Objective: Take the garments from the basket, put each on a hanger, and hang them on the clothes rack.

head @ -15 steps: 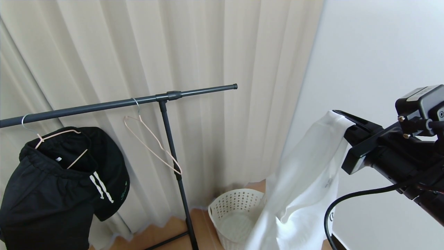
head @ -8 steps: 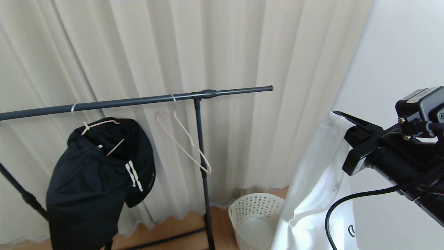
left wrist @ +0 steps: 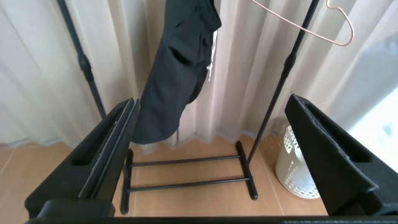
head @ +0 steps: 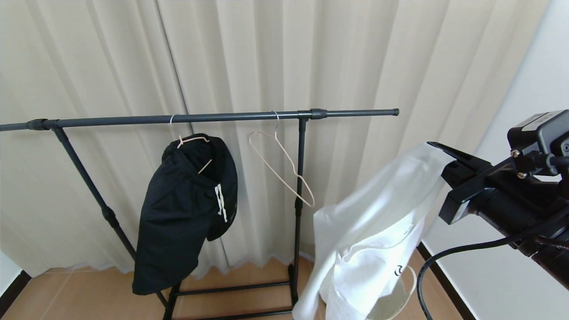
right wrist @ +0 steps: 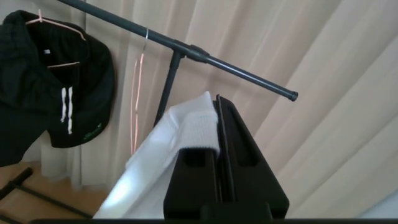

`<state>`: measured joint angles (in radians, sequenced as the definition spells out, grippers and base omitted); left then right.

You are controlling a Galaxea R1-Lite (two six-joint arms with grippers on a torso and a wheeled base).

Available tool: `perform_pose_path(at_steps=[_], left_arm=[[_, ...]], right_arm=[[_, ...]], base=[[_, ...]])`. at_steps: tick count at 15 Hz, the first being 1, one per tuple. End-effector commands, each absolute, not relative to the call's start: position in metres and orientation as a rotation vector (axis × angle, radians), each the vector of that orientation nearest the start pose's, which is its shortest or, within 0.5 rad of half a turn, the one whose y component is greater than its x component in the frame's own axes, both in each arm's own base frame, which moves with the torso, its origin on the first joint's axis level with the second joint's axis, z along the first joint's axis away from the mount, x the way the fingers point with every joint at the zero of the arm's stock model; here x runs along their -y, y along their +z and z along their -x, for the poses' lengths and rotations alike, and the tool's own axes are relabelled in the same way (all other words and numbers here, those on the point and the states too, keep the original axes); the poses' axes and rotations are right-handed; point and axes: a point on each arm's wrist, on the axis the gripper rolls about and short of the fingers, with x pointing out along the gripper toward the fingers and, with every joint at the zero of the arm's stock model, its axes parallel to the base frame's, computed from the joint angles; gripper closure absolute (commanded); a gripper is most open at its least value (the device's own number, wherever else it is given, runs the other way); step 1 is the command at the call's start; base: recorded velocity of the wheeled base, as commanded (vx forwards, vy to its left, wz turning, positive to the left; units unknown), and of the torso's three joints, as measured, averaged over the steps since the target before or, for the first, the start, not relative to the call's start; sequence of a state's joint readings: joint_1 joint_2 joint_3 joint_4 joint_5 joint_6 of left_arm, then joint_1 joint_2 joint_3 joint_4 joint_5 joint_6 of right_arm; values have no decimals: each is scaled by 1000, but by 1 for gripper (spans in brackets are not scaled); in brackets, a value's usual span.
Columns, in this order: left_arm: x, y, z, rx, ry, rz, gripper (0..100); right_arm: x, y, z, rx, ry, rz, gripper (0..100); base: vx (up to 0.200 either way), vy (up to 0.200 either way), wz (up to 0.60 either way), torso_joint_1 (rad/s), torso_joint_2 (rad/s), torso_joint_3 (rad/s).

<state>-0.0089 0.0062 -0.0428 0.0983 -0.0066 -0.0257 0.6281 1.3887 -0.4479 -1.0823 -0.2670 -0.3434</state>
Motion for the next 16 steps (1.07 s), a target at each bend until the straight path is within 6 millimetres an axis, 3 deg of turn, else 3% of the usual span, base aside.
perform_pose_path(at_steps=[1, 5, 8, 16], left_arm=[[0, 77, 26, -62, -14, 28, 0], [0, 77, 26, -62, -15, 26, 0], [0, 77, 26, -62, -13, 26, 0], [0, 78, 26, -69, -15, 20, 0]], right_arm=[[-119, 213, -173, 194, 333, 292, 100], [-118, 210, -173, 186, 336, 312, 100], [-118, 210, -173, 186, 334, 312, 100], [-119, 209, -173, 183, 335, 317, 100]], base=[[0, 200, 0, -2, 2, 2], [0, 50, 0, -1, 3, 1], [0, 0, 600, 11, 2, 2], [0, 0, 0, 0, 0, 0]])
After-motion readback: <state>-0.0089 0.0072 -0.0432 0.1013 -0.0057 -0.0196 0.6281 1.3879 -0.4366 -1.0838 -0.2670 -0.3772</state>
